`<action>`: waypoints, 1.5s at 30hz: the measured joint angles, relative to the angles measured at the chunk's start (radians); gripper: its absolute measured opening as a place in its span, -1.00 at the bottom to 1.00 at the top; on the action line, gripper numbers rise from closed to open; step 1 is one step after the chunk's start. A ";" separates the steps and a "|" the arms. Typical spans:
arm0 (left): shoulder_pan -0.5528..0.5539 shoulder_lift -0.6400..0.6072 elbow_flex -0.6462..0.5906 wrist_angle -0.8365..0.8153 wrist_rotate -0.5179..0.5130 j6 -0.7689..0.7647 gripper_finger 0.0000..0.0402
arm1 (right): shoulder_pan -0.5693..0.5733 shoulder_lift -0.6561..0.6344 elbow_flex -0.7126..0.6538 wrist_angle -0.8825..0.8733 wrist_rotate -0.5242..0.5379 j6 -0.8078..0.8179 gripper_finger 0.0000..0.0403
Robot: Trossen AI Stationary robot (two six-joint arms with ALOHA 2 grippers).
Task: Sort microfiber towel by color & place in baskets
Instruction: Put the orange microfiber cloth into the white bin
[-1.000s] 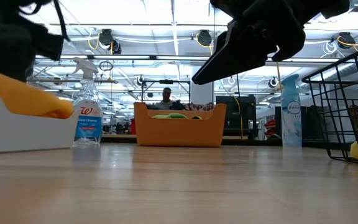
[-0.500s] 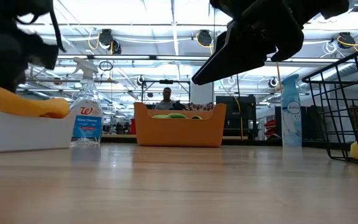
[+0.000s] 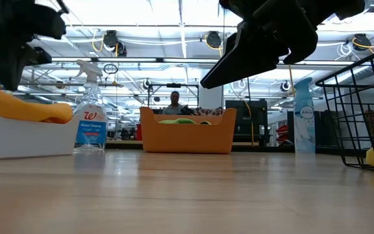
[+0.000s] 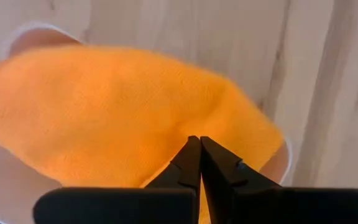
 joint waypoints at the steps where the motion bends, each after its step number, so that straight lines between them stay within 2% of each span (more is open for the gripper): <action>1: 0.000 0.009 -0.004 -0.002 0.008 0.014 -0.93 | 0.000 0.000 0.000 0.000 0.000 0.000 0.03; 7: -0.010 0.038 -0.081 0.041 0.060 0.032 -0.94 | 0.000 0.000 -0.011 0.007 0.000 0.004 0.03; 14: -0.011 0.038 -0.161 0.040 -0.006 -0.045 -0.94 | 0.000 0.000 -0.065 0.049 0.000 0.017 0.03; 23: -0.011 0.044 -0.263 0.179 0.036 -0.075 -0.94 | 0.000 0.000 -0.076 0.097 0.000 0.001 0.03; 28: -0.011 0.045 -0.232 0.124 0.049 -0.117 -0.94 | 0.000 0.000 -0.076 0.092 0.000 -0.001 0.03; 34: -0.011 0.044 -0.088 0.002 0.058 -0.153 -0.94 | 0.000 0.000 -0.076 0.099 0.000 -0.008 0.03; 39: -0.011 0.044 0.020 -0.099 -0.012 -0.147 -0.94 | 0.000 0.000 -0.076 0.107 0.000 -0.016 0.03; 45: 0.004 0.047 0.023 0.053 -0.246 -0.017 -0.94 | 0.000 0.000 -0.076 0.143 0.000 -0.042 0.03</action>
